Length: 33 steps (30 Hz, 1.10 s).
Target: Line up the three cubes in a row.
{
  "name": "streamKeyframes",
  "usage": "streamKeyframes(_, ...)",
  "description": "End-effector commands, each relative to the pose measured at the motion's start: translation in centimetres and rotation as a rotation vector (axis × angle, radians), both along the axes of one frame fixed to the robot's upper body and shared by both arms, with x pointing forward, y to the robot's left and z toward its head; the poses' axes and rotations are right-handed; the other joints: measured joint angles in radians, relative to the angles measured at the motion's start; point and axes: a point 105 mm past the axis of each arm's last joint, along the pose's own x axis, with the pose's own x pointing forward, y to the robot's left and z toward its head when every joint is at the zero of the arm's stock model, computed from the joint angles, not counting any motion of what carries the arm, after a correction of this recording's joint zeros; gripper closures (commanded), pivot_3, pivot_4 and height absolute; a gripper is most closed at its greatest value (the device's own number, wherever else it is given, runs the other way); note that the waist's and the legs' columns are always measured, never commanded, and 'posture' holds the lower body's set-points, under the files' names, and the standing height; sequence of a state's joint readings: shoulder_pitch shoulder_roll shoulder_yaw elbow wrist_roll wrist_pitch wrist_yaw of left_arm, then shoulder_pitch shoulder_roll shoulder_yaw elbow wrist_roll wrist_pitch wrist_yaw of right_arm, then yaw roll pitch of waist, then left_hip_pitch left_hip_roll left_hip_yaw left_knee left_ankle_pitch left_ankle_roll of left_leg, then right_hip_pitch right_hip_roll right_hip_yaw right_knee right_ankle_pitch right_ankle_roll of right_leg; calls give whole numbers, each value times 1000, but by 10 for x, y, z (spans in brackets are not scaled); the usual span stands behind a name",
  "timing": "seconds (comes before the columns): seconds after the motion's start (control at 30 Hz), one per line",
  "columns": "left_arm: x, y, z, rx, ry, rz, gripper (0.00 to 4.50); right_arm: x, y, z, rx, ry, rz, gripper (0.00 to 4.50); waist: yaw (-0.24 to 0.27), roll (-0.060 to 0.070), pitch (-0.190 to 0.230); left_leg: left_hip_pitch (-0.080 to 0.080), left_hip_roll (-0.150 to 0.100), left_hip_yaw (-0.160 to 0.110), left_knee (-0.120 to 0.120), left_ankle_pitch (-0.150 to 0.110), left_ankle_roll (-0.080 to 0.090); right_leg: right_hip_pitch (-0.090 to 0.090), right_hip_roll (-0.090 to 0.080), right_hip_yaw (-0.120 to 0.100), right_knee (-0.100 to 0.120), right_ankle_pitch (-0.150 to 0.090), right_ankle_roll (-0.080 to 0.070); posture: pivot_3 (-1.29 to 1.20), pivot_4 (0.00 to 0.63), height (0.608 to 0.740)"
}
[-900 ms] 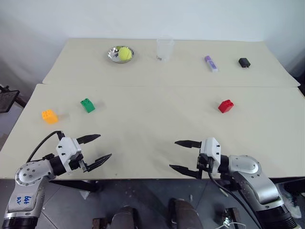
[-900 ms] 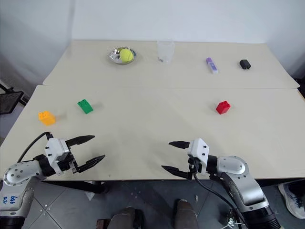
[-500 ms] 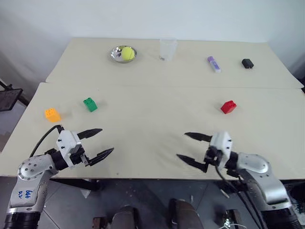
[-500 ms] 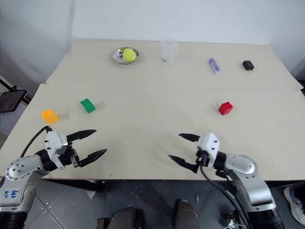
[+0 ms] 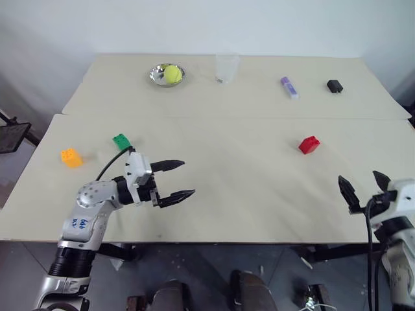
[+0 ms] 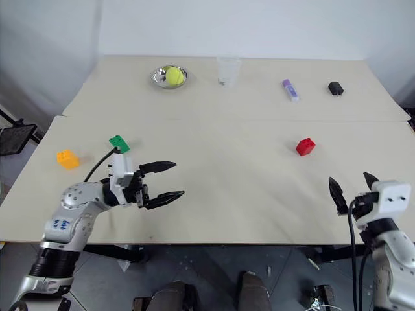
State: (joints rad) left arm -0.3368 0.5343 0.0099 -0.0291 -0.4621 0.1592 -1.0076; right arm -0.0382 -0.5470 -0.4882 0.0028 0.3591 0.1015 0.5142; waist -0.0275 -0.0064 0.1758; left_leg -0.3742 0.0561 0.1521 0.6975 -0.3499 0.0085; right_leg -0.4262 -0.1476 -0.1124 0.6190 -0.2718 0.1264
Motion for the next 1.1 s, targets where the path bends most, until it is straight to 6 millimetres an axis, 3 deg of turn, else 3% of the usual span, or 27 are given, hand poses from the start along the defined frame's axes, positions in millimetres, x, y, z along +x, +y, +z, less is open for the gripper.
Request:
streamKeyframes(0.03,0,-3,9,0,-54,-9,49,28,5,15,-24,39,75,0,-5,0,0,1,0,-1,0,0,0,0,0,1,1,0,0,0,150,740)
streamKeyframes(0.3,-1,-2,12,-14,-72,15,49,86,18,24,35,147,157,0,3,0,0,1,0,2,0,0,0,0,0,0,2,0,0,0,150,740)
streamKeyframes(0.57,-3,-3,11,-11,-75,20,49,113,27,15,-1,199,167,0,-3,0,0,0,0,5,0,0,0,0,0,0,1,0,1,0,150,740)
streamKeyframes(0.7,-4,-3,10,-9,-72,21,0,116,34,13,-14,201,220,869,-3,0,0,0,0,5,0,0,0,0,0,0,1,0,1,0,150,740)
streamKeyframes(0.9,-4,-2,8,-2,-65,19,0,120,38,8,-41,218,250,2980,-3,0,0,0,0,5,0,0,0,0,0,1,1,0,1,0,150,740)
streamKeyframes(1.0,-4,0,7,8,-63,18,0,119,55,22,-31,162,380,3048,-4,0,0,0,1,5,0,0,0,0,0,1,1,0,1,0,150,740)
streamKeyframes(1.03,-3,1,8,9,-63,22,0,111,76,33,-7,115,543,3048,-4,0,0,0,1,5,0,0,0,0,0,1,1,0,1,0,150,740)
streamKeyframes(1.1,-3,7,8,13,-61,32,0,95,107,35,-116,140,783,3048,-6,1,1,0,1,5,0,0,0,0,0,1,1,0,1,0,150,740)
